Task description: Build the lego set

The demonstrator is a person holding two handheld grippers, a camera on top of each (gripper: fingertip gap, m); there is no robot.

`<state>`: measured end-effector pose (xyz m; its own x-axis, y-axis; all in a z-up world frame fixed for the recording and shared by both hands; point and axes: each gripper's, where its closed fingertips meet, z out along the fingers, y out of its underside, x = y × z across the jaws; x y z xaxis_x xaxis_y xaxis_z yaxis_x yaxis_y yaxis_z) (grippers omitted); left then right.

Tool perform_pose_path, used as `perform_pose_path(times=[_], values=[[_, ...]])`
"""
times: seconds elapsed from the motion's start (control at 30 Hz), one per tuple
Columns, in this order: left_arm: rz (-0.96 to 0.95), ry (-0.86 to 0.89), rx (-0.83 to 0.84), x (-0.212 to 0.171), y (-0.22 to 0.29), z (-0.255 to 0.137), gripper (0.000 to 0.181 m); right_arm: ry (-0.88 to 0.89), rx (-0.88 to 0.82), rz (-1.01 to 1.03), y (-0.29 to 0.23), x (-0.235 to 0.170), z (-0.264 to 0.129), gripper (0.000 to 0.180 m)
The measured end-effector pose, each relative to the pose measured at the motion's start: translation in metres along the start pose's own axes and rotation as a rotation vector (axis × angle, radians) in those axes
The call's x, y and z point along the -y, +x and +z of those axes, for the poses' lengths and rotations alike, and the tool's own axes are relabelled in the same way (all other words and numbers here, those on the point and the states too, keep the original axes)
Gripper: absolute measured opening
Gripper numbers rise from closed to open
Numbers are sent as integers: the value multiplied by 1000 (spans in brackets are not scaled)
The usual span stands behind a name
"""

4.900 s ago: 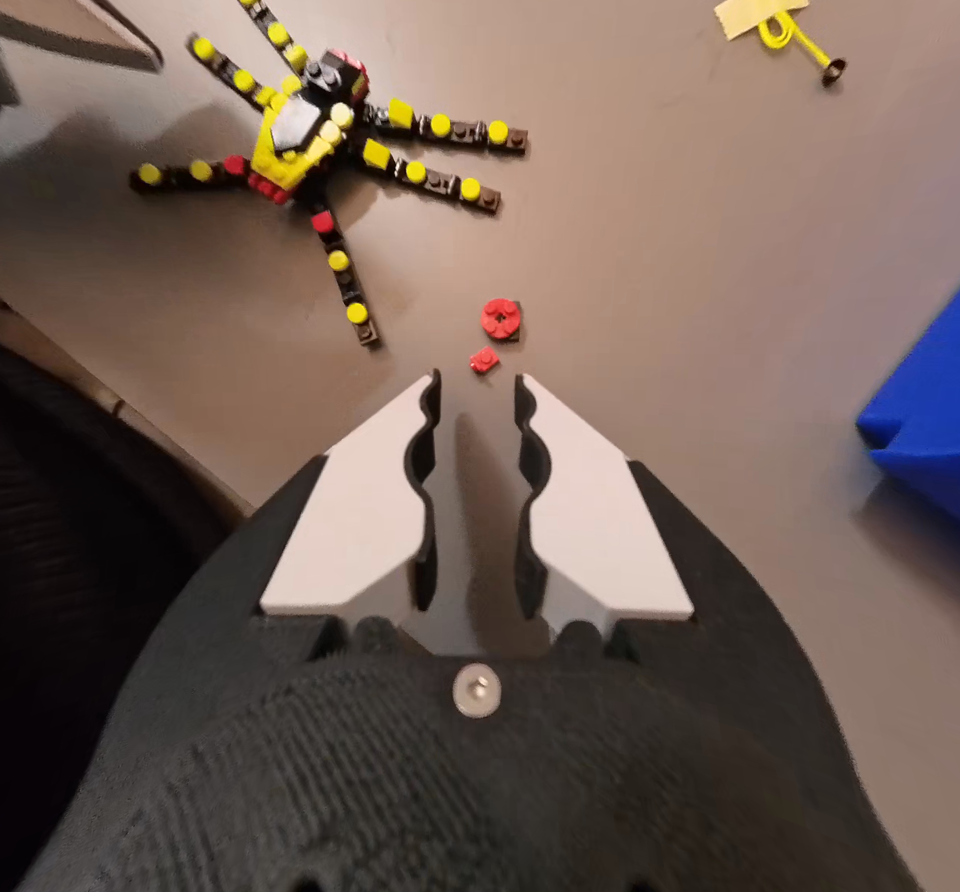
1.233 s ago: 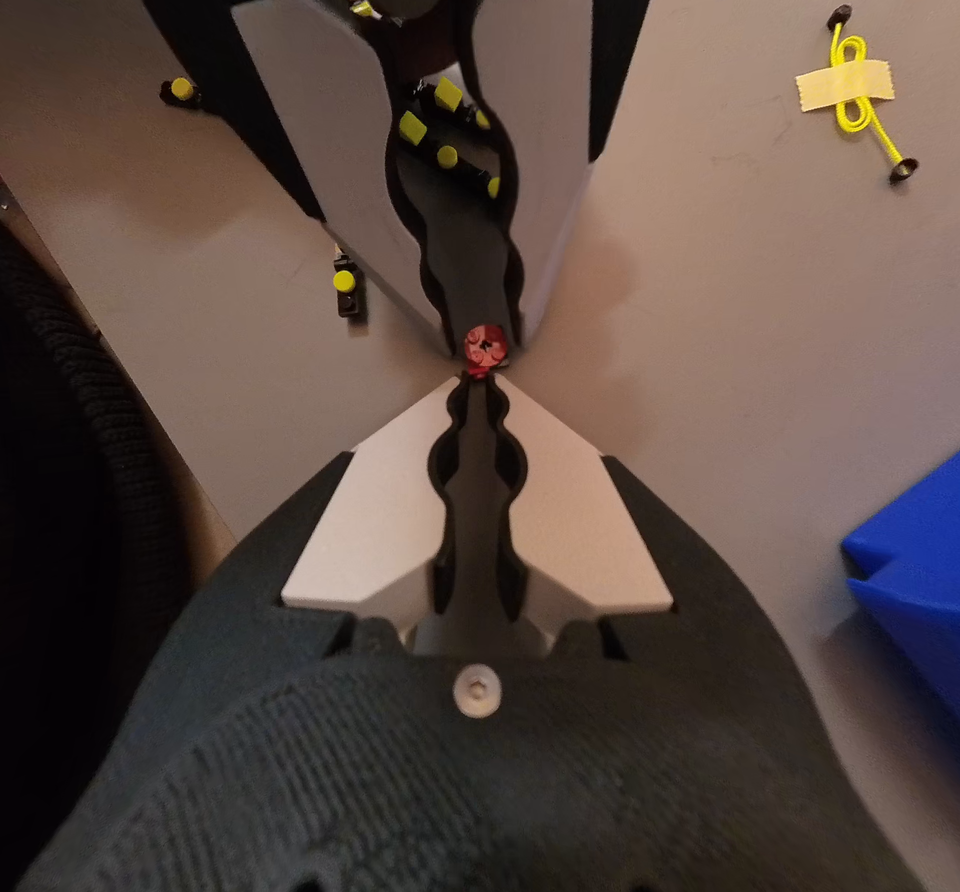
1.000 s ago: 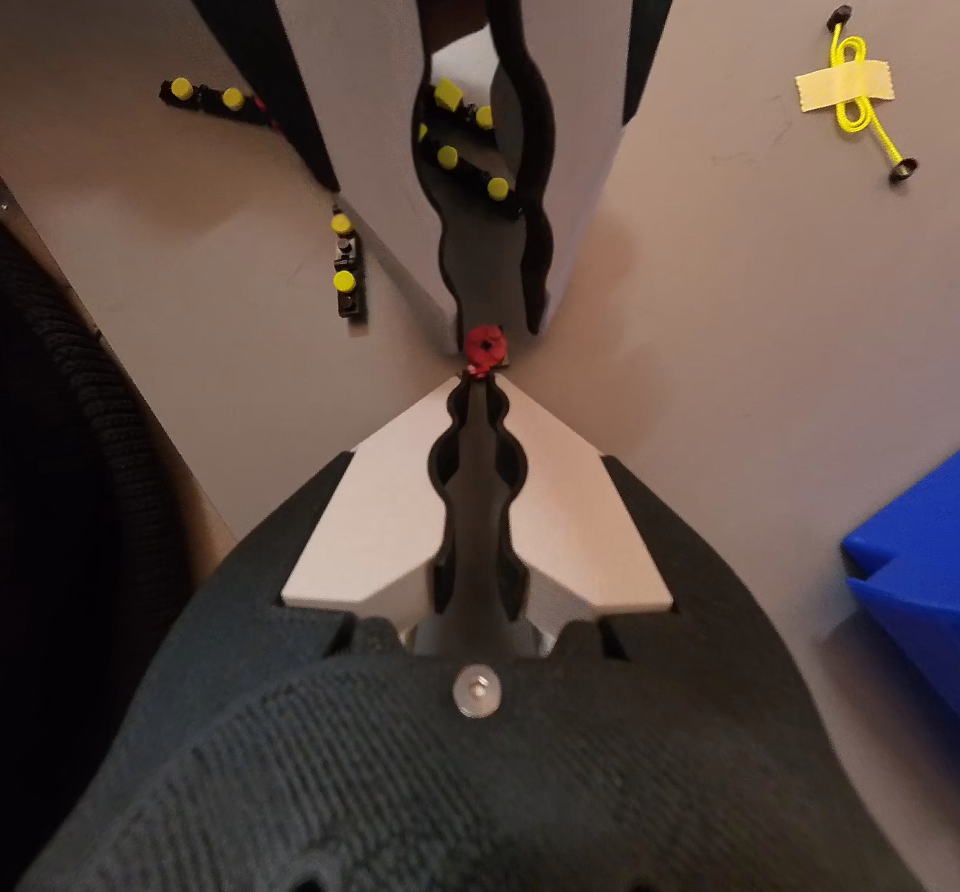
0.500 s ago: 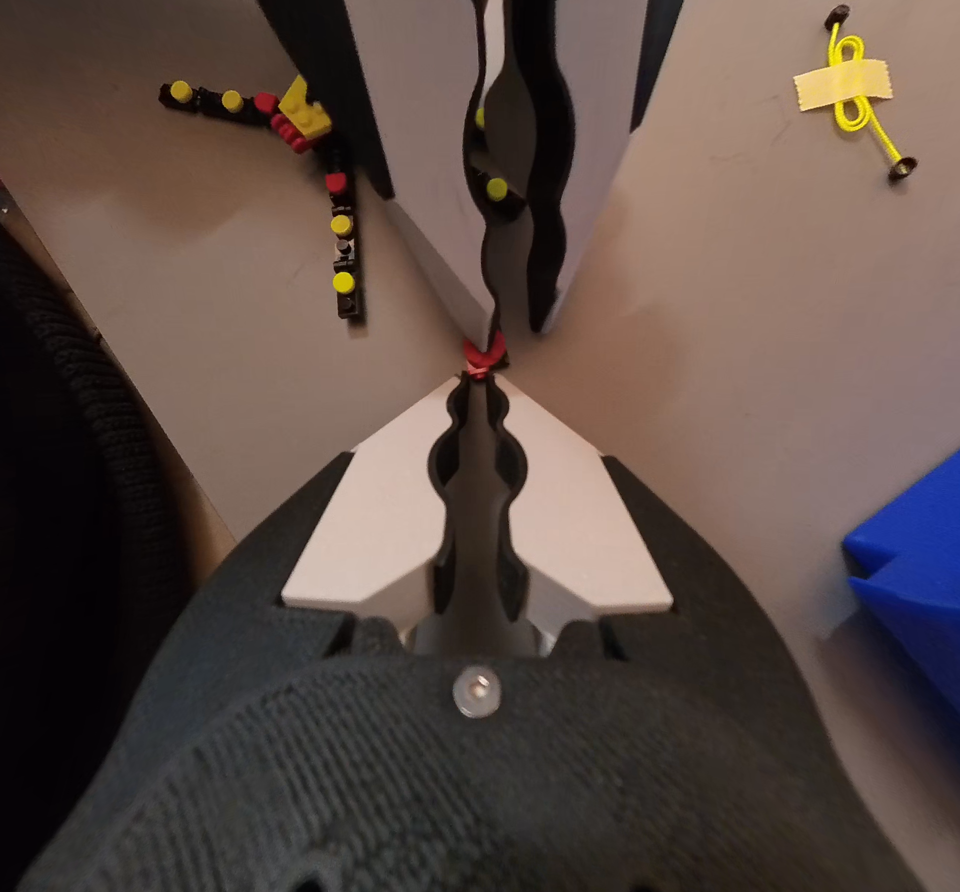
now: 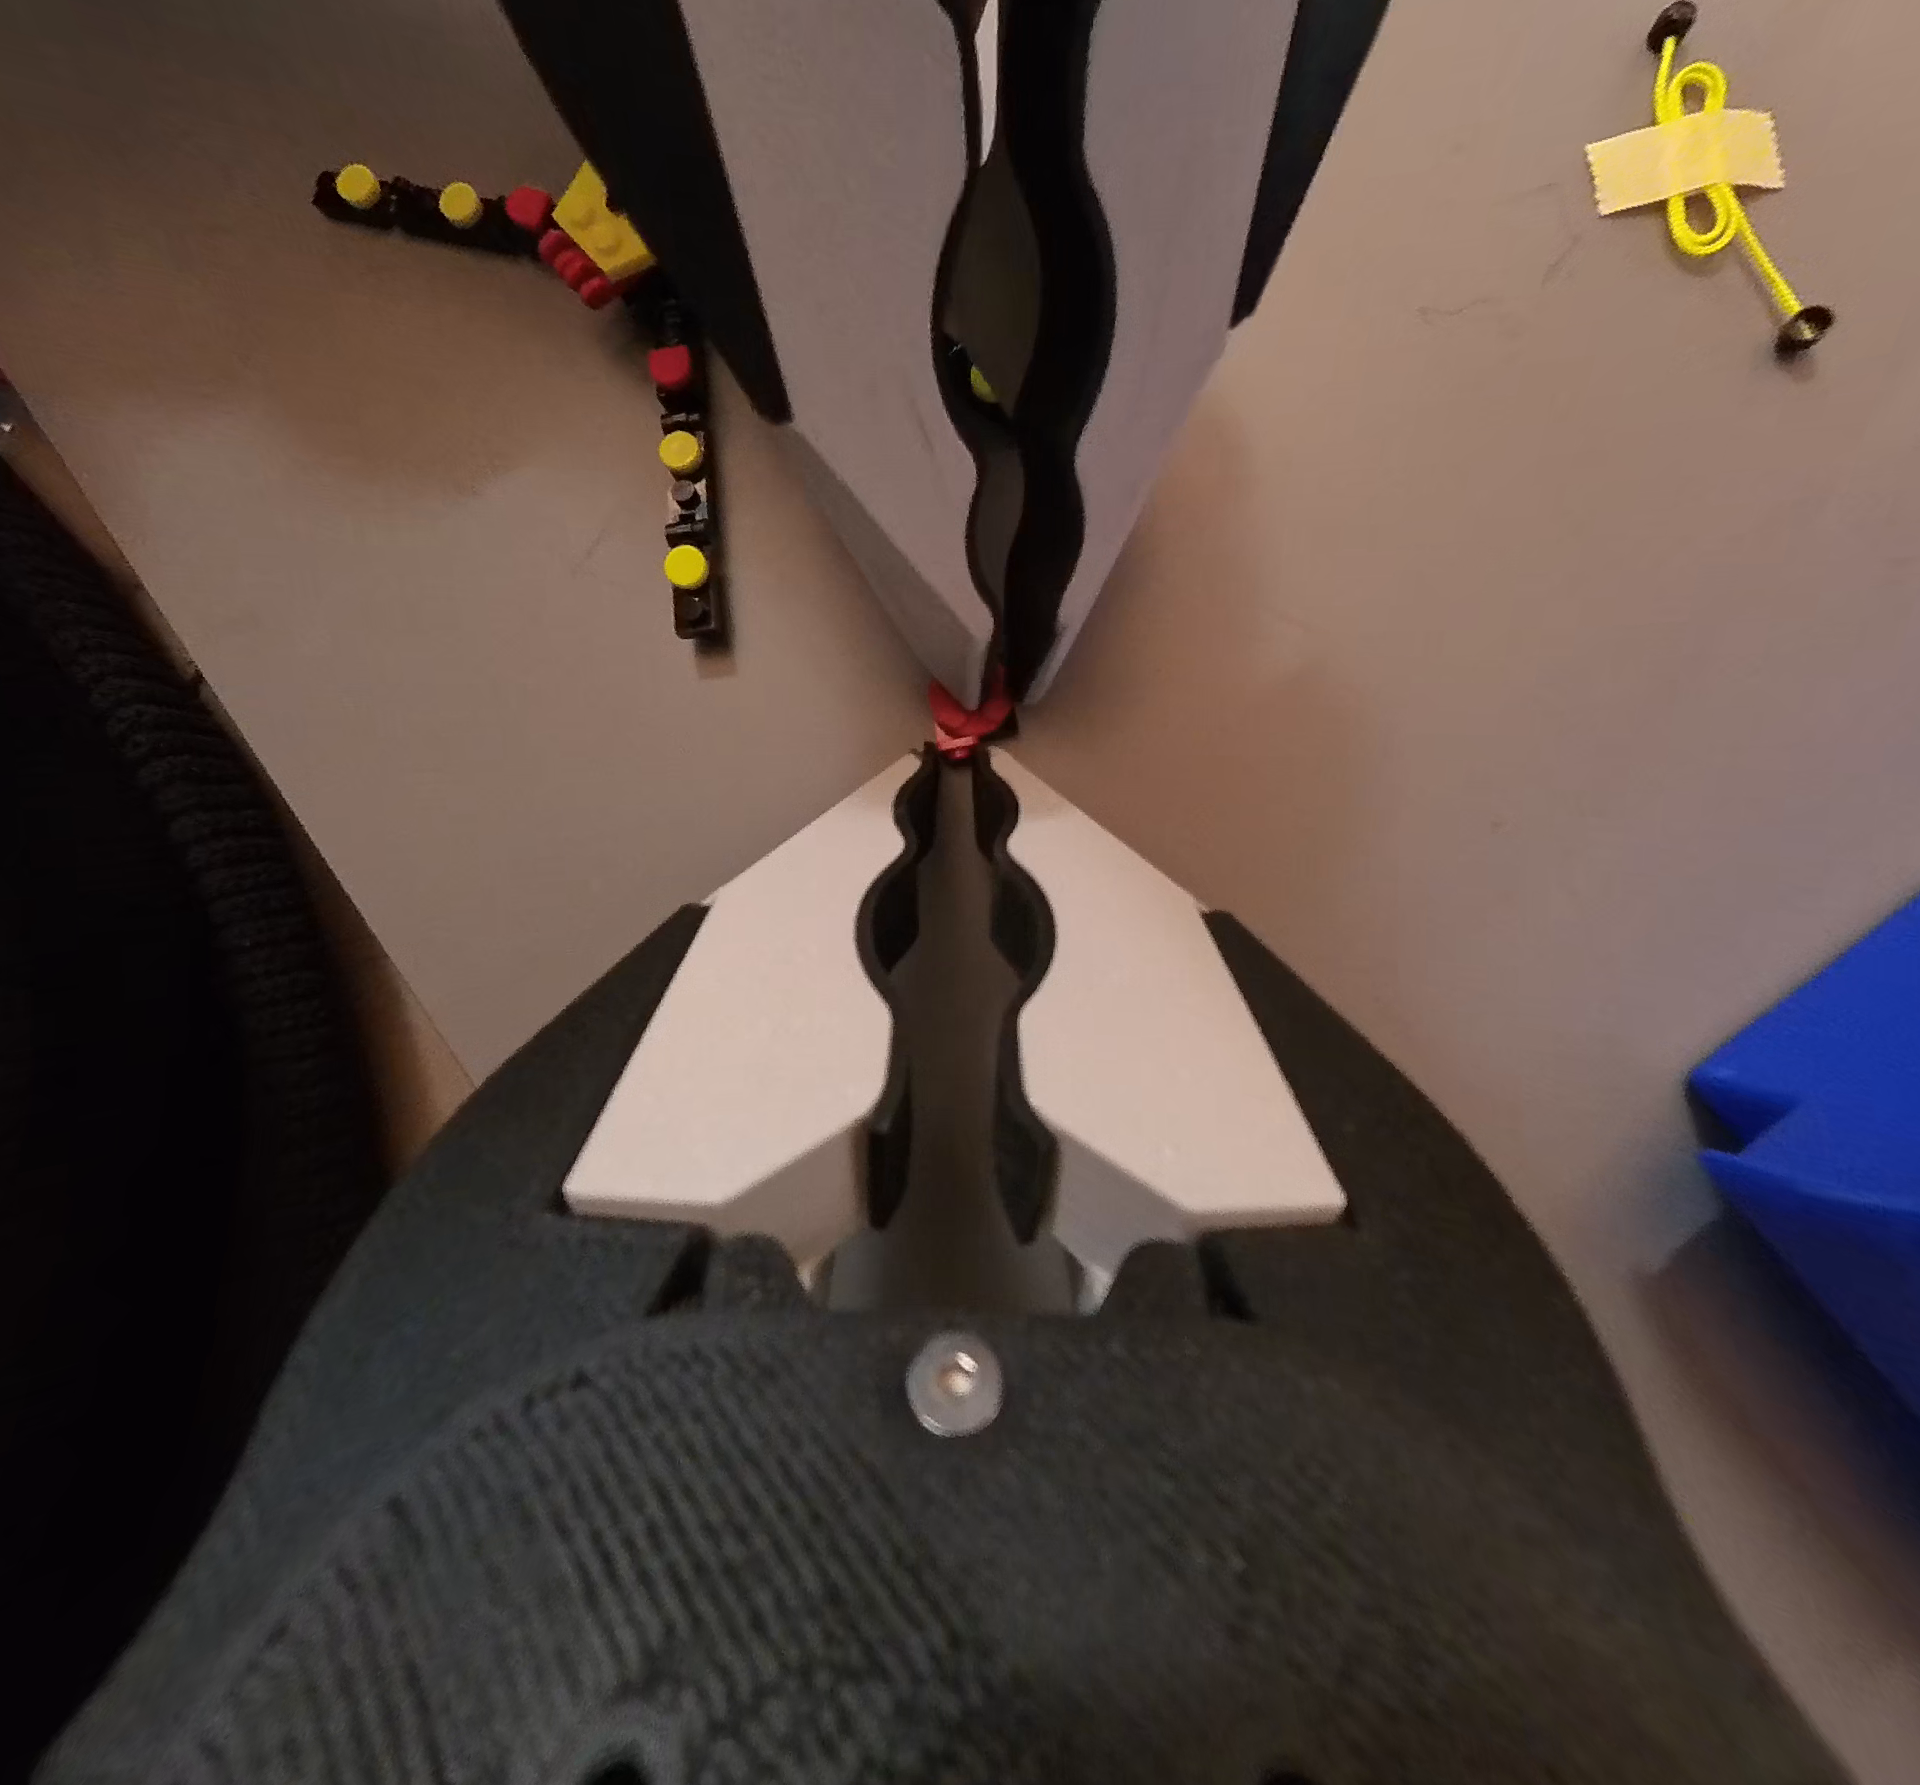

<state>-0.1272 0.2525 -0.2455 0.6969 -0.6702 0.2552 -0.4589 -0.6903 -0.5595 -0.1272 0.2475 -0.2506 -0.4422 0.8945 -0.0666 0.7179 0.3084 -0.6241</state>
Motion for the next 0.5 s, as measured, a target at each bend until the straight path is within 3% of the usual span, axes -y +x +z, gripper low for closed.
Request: perform_pose_path(times=[0.03, 0.33, 0.5], values=[[8, -6, -3, 1, 1, 0, 0, 1, 2, 2, 0, 0, 0, 5], [66, -46, 43, 0, 1, 1, 0, 3, 13, 41, 0, 0, 0, 5], [123, -23, 150, -1, 0, 1, 0, 6, 22, 93, -1, 0, 0, 4]])
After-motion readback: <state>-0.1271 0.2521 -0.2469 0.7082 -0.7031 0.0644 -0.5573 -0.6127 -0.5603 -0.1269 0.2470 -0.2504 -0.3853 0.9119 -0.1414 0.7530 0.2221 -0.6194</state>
